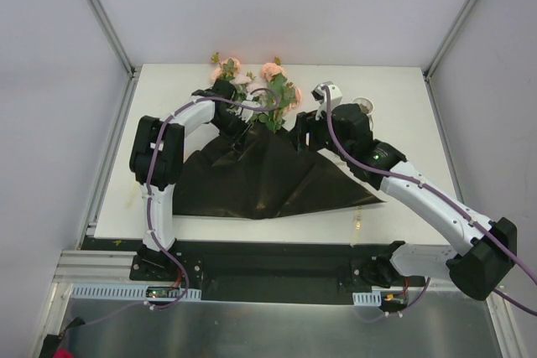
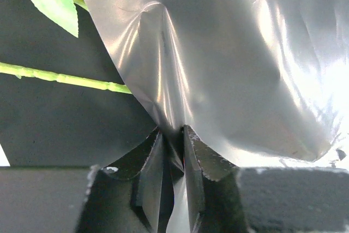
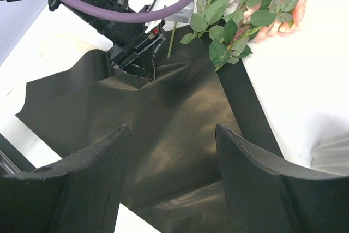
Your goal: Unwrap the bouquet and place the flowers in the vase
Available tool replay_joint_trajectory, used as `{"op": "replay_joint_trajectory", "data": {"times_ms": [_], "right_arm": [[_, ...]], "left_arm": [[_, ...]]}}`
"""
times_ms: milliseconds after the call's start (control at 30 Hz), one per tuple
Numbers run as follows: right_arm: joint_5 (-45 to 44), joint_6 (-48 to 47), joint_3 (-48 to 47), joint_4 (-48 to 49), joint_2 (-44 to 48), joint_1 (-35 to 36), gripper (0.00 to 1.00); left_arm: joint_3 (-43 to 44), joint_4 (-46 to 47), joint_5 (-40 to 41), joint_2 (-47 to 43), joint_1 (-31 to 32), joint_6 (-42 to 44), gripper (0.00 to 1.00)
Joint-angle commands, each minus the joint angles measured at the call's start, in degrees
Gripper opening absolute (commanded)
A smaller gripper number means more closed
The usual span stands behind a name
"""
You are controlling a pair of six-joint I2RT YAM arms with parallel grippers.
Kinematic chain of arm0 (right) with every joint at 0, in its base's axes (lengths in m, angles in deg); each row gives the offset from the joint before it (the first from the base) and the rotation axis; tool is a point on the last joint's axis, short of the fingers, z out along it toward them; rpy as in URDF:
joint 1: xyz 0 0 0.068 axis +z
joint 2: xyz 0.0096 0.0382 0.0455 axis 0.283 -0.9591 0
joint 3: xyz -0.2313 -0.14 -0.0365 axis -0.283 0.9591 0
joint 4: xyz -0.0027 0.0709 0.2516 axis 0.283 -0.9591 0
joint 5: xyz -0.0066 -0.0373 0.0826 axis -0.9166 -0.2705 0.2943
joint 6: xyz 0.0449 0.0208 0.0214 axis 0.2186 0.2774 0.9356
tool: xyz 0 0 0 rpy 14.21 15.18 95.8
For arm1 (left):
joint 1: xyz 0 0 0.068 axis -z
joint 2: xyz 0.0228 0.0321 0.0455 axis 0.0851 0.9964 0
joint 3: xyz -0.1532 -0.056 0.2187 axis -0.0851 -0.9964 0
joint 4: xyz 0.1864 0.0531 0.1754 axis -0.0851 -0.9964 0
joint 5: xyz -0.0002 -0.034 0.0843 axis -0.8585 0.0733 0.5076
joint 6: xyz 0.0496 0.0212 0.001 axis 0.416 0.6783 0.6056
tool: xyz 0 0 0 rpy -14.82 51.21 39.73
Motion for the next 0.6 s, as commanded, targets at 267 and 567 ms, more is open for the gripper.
{"op": "replay_joint_trajectory", "data": {"times_ms": [267, 567], "right_arm": [[1.12, 0.71, -0.82, 2.59, 1.67, 0.05, 0.66], [1.12, -0.26, -2.57, 0.83, 2.37, -0.04, 0.66]], "left_arm": [[-2.03, -0.80, -1.68, -7.83, 0.19, -0.43, 0.05], [-8.10, -0.89, -2.39, -23.64, 1.16, -1.13, 0.05]]}}
